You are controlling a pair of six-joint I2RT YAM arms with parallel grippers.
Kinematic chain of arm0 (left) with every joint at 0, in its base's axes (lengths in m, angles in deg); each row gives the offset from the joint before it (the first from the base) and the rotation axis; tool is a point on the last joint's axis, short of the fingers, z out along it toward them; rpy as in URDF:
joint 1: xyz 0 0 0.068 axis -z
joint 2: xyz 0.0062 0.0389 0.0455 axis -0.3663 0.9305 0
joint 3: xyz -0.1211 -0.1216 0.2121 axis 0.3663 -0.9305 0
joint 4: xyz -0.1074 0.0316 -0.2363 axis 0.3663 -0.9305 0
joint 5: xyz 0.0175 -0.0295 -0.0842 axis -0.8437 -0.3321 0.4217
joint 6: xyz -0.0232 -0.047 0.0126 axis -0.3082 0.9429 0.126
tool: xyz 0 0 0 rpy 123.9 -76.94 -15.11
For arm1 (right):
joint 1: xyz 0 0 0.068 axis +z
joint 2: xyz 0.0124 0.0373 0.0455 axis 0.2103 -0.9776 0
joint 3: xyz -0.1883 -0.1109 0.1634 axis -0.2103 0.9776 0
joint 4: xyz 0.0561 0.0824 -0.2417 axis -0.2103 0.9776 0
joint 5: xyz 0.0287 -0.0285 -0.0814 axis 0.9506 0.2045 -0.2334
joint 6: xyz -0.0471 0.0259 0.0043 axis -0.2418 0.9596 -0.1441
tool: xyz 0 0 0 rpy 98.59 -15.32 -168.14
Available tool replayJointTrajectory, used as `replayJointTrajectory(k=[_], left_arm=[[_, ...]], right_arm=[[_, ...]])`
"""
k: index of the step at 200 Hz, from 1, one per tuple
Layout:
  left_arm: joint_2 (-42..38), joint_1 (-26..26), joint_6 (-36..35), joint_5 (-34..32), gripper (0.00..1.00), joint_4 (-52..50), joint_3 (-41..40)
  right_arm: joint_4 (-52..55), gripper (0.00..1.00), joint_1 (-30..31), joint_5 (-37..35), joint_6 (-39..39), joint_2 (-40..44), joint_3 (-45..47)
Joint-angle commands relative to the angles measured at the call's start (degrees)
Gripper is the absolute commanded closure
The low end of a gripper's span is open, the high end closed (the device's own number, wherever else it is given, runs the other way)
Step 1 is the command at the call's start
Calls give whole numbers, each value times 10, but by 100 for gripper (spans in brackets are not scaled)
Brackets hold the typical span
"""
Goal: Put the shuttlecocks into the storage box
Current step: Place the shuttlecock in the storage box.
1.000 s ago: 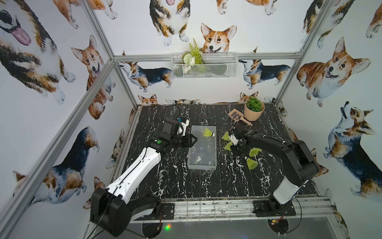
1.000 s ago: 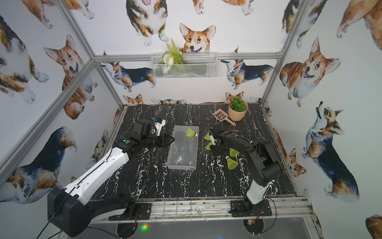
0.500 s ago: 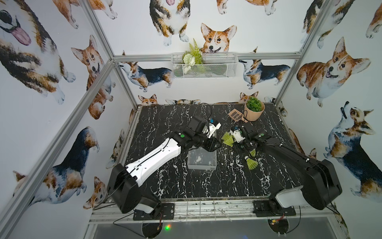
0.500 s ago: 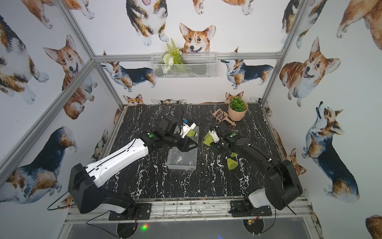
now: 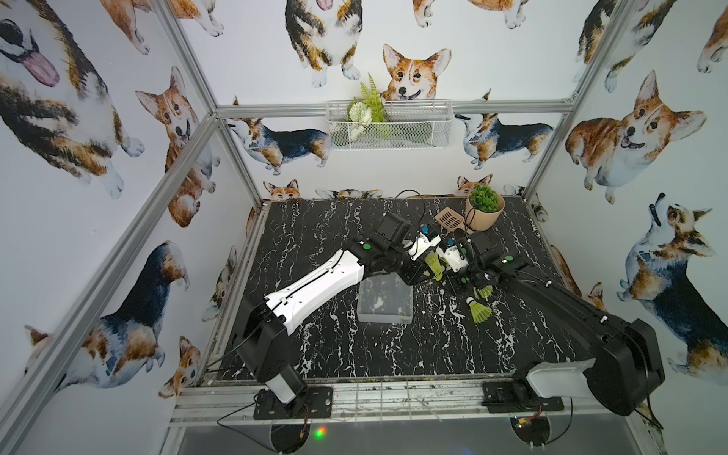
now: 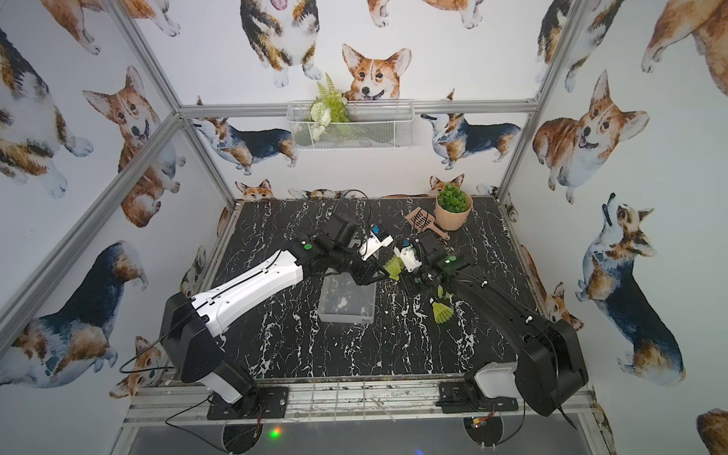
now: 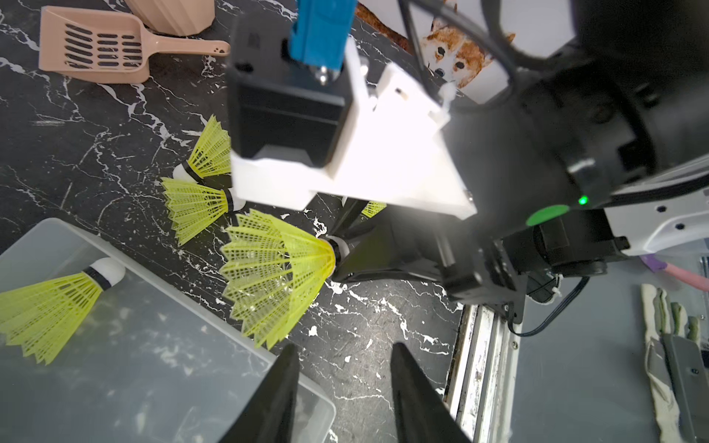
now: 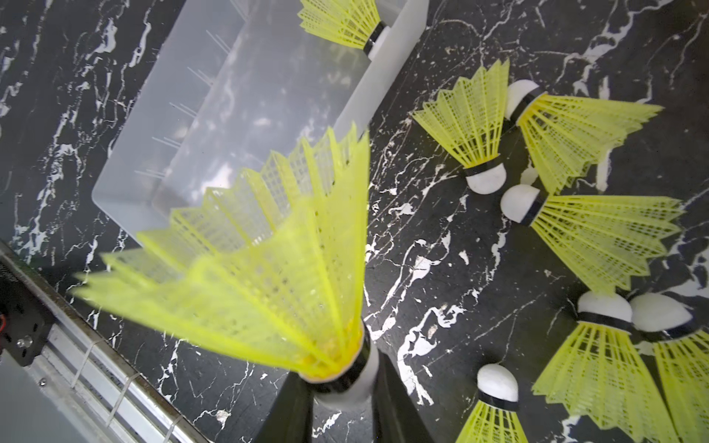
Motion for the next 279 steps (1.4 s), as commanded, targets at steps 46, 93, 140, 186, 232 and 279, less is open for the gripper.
replayJointTrajectory(k=[46, 93, 140, 186, 232, 279], left_arm=[[27, 1, -27, -29, 57, -3, 9], [34, 1, -28, -24, 59, 2, 6], [37, 1, -23, 17, 82, 13, 1], [37, 0, -9, 9, 100, 23, -4], [13, -19, 64, -34, 100, 72, -40], [-35, -93, 156, -85, 100, 119, -103]], right_arm=[[5, 77, 1, 25, -2, 4, 1], [3, 77, 1, 28, -1, 5, 4], [4, 77, 1, 24, 0, 4, 5], [3, 67, 1, 17, 1, 8, 6], [-16, 30, 1, -47, 16, 35, 26], [-32, 26, 1, -116, 27, 79, 50]])
